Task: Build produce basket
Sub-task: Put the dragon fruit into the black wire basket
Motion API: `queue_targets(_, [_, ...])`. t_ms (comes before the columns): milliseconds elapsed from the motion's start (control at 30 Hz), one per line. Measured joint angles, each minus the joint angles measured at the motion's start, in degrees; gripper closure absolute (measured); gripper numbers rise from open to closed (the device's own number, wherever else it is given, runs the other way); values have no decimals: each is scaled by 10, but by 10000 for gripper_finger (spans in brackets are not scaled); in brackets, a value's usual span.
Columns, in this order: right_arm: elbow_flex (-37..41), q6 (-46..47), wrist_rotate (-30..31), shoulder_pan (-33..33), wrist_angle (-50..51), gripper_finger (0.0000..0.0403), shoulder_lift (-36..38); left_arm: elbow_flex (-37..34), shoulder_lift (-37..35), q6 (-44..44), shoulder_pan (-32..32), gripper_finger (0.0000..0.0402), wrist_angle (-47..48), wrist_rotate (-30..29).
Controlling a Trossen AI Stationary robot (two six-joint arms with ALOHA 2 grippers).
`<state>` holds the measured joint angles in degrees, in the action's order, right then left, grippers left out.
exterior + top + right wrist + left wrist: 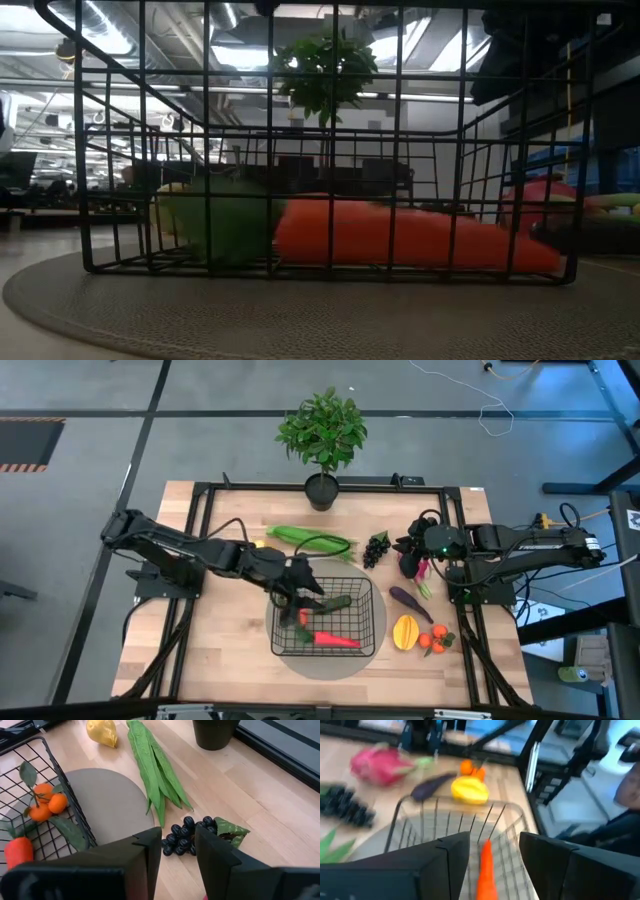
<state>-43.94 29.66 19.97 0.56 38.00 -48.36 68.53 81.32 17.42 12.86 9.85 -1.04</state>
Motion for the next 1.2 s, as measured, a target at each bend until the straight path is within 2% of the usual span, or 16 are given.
queue_targets(67, [0,1,-1,0,3,293,0,1,-15,0,-5,241,20,-2])
queue_targets(133, [0,1,-2,0,3,293,0,1,-38,0,-11,241,83,-13])
queue_targets(233, [0,0,-13,0,13,293,0,1,-72,0,-20,241,173,-62])
queue_targets(400, [0,14,-39,0,33,293,0,1,-126,-13,-31,241,312,-175])
queue_targets(533, [0,38,-41,0,44,293,0,0,-157,-19,-40,241,382,-215])
queue_targets(633, [0,47,-41,0,43,293,0,0,-171,1,-40,241,403,-224])
queue_targets(1000, [0,52,-42,0,59,293,0,1,-204,-14,-40,241,444,-271])
queue_targets(1200, [0,93,-42,2,84,293,0,-24,-270,-20,-44,241,439,-280])
